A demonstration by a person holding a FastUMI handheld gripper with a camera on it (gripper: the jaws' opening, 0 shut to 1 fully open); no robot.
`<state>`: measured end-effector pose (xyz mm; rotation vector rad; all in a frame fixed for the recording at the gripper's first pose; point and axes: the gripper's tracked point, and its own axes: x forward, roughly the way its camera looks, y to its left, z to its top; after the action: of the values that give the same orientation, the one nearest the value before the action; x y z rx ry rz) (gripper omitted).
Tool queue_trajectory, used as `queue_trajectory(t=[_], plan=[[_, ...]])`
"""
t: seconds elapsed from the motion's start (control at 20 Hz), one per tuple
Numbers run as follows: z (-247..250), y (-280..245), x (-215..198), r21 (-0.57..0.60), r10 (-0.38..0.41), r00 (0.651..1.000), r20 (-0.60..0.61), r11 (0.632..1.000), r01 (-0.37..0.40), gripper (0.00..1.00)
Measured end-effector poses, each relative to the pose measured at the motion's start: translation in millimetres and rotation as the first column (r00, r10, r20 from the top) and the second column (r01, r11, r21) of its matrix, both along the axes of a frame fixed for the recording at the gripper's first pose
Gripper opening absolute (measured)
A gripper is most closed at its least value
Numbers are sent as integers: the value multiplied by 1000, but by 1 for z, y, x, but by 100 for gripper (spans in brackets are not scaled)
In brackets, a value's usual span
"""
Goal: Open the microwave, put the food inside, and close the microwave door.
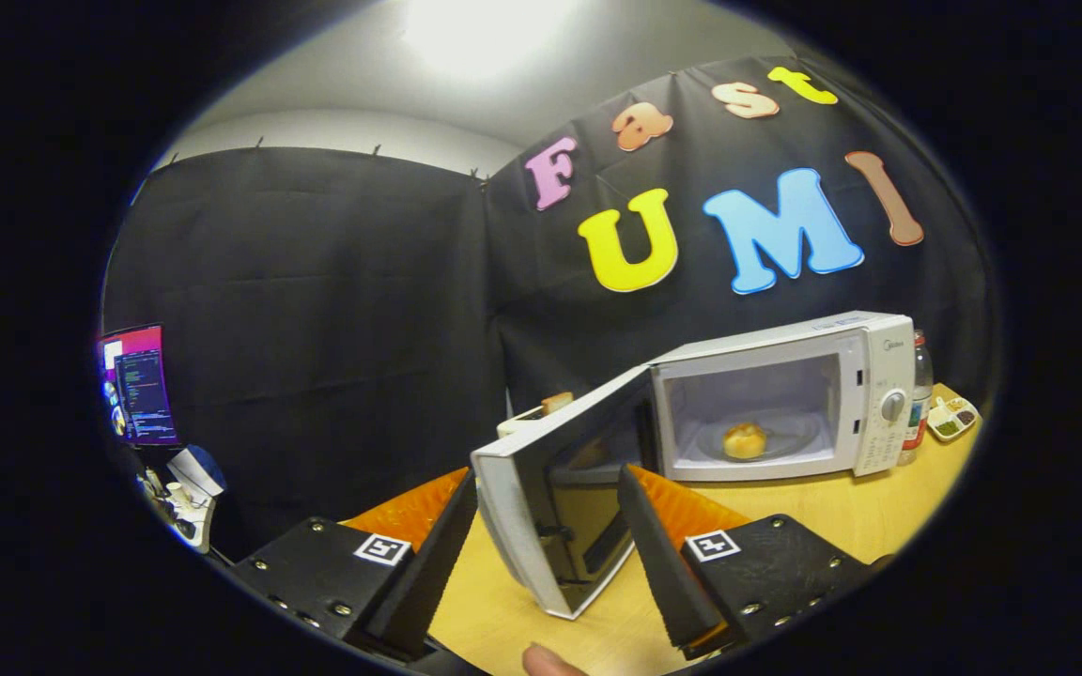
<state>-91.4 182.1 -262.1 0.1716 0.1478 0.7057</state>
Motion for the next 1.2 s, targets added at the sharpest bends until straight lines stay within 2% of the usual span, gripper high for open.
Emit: queue_trajectory(t=[0.05, 0.15, 0.2, 0.25, 0.3, 0.45, 0.55, 0.6, 0.65, 0.9, 1.2], plan=[[-2, 8, -7, -9, 13, 1000, -1, 1000, -13, 77], [-6, 35, -21, -34, 78, 997, 21, 996, -77, 73], [-12, 49, -31, -60, 107, 994, 29, 993, -105, 68], [-18, 61, -38, -88, 117, 992, 42, 990, -113, 68], [-22, 71, -38, -120, 108, 992, 62, 988, -100, 68], [-35, 91, -20, -202, 53, 992, 113, 979, -29, 32], [-50, 109, -11, -203, 75, 994, 82, 977, -57, 30], [-57, 105, 2, -222, 29, 997, 76, 975, -11, 30], [-60, 104, 12, -221, 6, 997, 82, 975, 13, 1], [-76, 103, 30, -227, -36, 999, 36, 973, 44, 1], [-80, 49, 47, -230, -119, 993, 11, 966, 118, 1]])
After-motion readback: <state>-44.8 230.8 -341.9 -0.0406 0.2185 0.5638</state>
